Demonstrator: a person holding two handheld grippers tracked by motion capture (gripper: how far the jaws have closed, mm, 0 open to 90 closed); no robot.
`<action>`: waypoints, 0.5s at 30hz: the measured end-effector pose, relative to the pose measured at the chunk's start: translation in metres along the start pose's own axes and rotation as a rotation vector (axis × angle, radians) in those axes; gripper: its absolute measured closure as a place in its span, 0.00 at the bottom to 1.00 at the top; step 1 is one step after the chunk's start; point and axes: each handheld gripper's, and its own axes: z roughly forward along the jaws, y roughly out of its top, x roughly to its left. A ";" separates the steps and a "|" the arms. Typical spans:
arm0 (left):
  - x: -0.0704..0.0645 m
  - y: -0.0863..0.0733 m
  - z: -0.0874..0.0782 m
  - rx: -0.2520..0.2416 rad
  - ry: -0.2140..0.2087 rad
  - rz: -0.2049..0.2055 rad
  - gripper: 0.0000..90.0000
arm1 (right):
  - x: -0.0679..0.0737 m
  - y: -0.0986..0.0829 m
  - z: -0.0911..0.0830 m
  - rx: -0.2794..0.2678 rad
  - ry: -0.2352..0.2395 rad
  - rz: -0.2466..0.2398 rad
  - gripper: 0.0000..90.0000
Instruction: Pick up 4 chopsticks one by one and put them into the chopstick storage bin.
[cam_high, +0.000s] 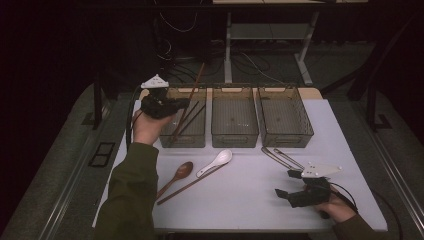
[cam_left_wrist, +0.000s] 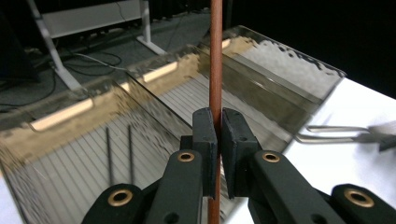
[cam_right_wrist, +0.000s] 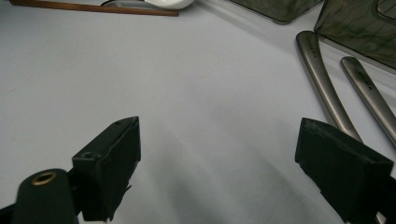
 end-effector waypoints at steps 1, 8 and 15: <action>0.004 0.002 0.002 0.006 0.011 0.010 0.94 | 0.000 0.000 0.000 0.001 0.002 0.000 0.16; 0.029 0.001 0.021 0.032 0.075 0.014 0.94 | 0.000 0.000 0.000 -0.003 -0.001 -0.001 0.16; 0.048 -0.018 0.036 0.121 0.116 -0.003 0.94 | -0.001 0.000 0.000 -0.002 0.000 0.005 0.16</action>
